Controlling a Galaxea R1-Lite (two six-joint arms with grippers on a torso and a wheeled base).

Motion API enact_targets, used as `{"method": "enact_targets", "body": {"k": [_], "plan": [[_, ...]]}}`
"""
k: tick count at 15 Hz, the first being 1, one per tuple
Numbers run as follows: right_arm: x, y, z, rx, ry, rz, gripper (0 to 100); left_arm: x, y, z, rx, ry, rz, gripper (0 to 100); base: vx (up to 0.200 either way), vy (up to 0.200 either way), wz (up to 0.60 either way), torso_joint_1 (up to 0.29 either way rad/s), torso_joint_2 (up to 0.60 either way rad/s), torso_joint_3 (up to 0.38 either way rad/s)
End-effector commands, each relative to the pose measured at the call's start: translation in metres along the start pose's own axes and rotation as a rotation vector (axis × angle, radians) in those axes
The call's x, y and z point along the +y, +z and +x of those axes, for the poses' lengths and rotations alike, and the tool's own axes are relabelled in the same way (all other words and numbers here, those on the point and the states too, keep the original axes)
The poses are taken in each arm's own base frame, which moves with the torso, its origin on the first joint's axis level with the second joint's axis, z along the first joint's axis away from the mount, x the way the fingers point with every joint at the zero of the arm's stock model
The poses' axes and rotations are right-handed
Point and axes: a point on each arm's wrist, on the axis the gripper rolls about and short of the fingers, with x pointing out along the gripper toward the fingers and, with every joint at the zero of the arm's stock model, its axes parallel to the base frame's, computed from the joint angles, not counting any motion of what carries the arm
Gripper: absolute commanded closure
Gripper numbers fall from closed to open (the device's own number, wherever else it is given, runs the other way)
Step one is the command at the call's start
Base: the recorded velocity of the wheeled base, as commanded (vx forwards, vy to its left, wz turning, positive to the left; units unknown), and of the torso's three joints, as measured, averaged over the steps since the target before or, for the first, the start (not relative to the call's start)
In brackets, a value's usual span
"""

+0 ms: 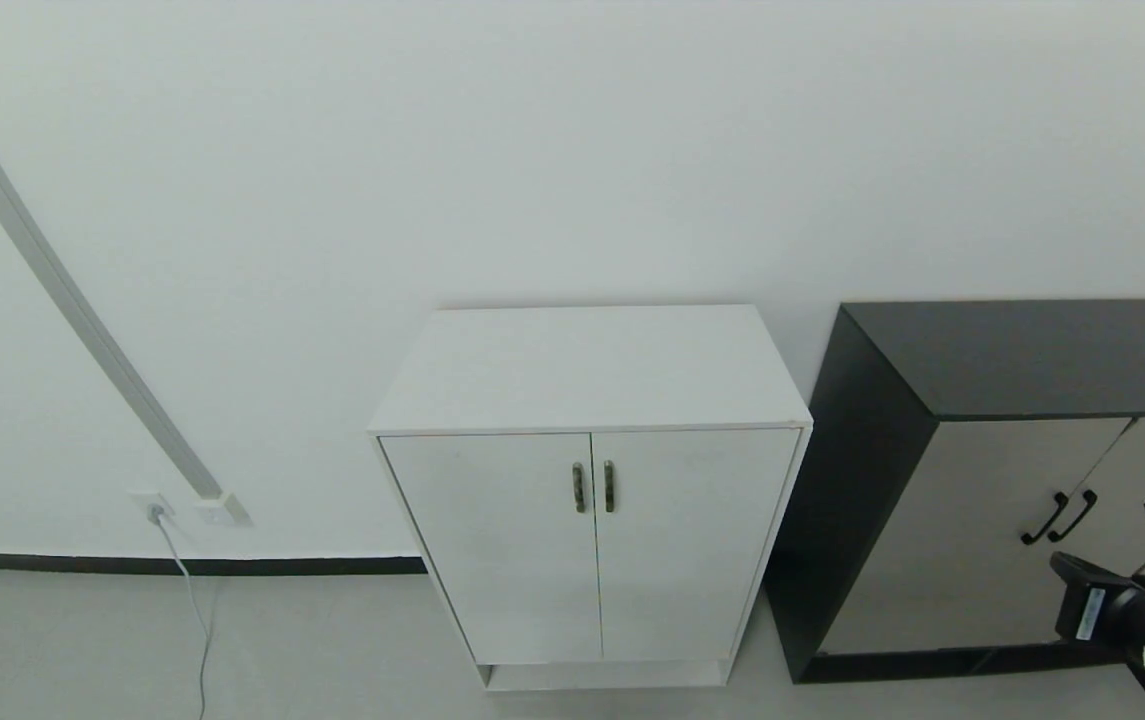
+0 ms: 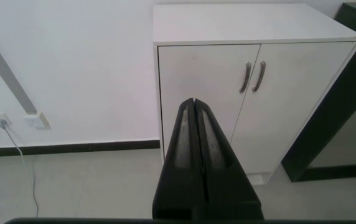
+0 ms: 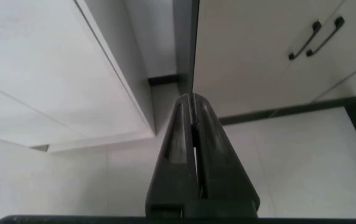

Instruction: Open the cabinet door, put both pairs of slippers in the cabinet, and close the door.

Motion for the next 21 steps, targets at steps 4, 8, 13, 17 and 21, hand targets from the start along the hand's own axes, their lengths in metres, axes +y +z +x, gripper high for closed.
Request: {"method": "enact_targets", "body": {"k": [4,8,13,17,21], "plan": [[-0.005,0.01,-0.056,-0.032,0.058,-0.001,100,0.0,0.0,0.0,0.001,-0.001,0.0,100,0.0,0.0,0.0,0.0,0.0,0.0],[-0.01,0.0,-0.089,-0.002,0.124,-0.015,100,0.0,0.0,0.0,0.001,-0.001,0.0,100,0.0,0.0,0.0,0.0,0.0,0.0],[-0.012,-0.017,-0.111,0.075,0.185,-0.066,100,0.0,0.0,0.0,0.001,-0.001,0.0,100,0.0,0.0,0.0,0.0,0.0,0.0],[-0.012,-0.033,-0.129,0.133,0.294,-0.11,100,0.0,0.0,0.0,0.001,-0.001,0.0,100,0.0,0.0,0.0,0.0,0.0,0.0],[-0.013,-0.047,-0.137,0.225,0.357,-0.152,100,0.0,0.0,0.0,0.001,-0.001,0.001,100,0.0,0.0,0.0,0.0,0.0,0.0]]}}
